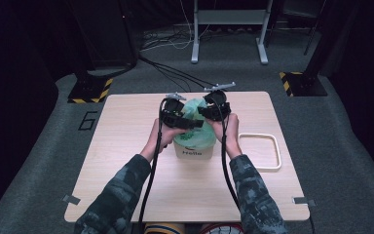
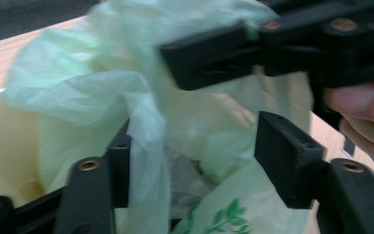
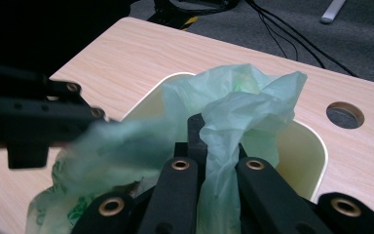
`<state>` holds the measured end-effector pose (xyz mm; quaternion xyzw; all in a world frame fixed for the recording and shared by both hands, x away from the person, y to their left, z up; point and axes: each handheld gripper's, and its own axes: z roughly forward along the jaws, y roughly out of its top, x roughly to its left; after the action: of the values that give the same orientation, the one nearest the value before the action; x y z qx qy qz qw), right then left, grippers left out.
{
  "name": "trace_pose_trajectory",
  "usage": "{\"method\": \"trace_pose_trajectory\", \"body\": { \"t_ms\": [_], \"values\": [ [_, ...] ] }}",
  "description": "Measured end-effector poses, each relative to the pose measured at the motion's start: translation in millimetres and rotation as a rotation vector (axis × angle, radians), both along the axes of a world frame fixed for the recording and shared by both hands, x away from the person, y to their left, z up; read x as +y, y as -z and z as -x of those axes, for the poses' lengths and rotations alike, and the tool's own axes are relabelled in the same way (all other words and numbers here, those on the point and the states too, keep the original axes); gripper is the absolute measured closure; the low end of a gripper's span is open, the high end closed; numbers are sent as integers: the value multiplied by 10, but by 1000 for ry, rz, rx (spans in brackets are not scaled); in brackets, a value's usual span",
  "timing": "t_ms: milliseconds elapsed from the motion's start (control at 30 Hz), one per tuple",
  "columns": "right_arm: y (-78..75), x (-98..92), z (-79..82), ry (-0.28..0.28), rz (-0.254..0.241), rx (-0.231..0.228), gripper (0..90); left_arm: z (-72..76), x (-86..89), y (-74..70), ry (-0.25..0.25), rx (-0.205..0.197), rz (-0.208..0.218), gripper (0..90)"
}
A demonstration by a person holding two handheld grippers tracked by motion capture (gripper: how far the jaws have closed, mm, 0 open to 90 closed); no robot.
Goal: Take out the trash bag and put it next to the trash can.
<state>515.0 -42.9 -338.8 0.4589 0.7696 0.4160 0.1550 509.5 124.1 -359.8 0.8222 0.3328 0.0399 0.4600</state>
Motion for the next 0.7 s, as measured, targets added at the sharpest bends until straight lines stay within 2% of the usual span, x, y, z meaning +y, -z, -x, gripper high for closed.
{"method": "trace_pose_trajectory", "body": {
  "t_ms": [33,100,233,333,367,433,500,567,633,700],
  "values": [
    [-11,5,-4,-2,1,-3,894,16,-32,0,10,-5,-10,341],
    [-36,20,-6,1,-3,-4,894,45,-86,1,25,-28,-25,316],
    [-64,46,-20,-1,-6,-2,894,84,-178,21,36,-38,-18,231],
    [-65,48,-27,-2,-19,3,893,97,-242,45,22,-49,-41,210],
    [-61,47,-30,-2,-25,8,893,99,-266,58,5,-55,-67,216],
    [-48,45,-33,-2,-41,19,893,101,-310,92,-5,-66,-102,291],
    [-39,33,-31,-9,-64,27,891,101,-354,123,-31,-69,-153,455],
    [-38,17,-22,-11,-66,30,890,91,-363,150,-43,-73,-177,611],
    [-43,-12,-6,-16,-72,30,888,76,-353,171,-52,-60,-181,750],
    [-44,-59,6,-22,-76,27,883,60,-320,176,-65,-55,-185,835]
  ]
}}
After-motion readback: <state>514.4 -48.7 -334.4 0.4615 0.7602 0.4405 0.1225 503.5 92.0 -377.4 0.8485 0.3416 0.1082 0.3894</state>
